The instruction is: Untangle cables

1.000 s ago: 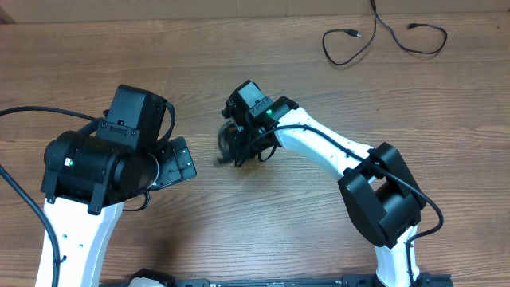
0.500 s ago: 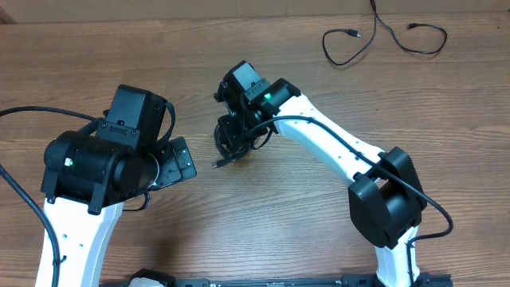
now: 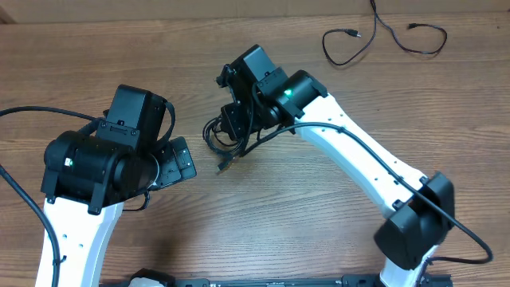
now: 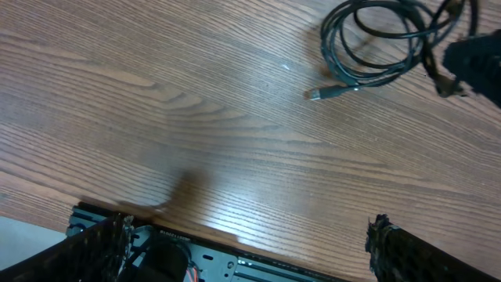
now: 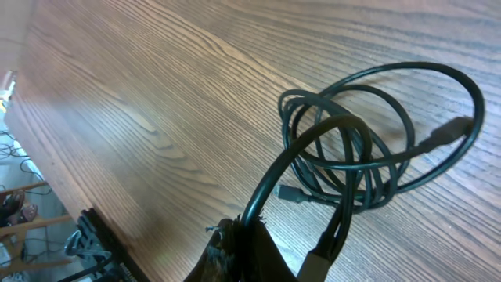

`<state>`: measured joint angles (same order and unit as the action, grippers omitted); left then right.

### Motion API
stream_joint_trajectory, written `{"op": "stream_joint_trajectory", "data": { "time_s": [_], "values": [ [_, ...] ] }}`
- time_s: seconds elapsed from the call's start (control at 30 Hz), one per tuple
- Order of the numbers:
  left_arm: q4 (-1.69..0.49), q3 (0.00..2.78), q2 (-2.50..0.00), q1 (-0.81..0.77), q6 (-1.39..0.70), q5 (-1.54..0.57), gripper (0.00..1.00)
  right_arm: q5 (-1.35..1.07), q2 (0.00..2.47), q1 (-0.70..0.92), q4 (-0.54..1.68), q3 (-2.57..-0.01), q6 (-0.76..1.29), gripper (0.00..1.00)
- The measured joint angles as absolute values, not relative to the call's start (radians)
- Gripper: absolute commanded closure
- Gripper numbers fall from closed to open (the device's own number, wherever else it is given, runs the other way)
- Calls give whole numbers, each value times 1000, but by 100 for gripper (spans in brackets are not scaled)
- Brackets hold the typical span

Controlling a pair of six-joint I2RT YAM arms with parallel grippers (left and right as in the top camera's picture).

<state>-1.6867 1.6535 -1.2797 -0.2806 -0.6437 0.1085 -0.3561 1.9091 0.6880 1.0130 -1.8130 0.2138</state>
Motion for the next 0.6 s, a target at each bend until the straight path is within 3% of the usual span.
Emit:
{"op": "stream_joint_trajectory", "data": {
  "time_s": [0.6],
  "values": [
    [-1687, 1654, -1280, -281, -644, 109, 0, -412, 1901, 688, 1003, -1814, 240, 96]
  ]
}}
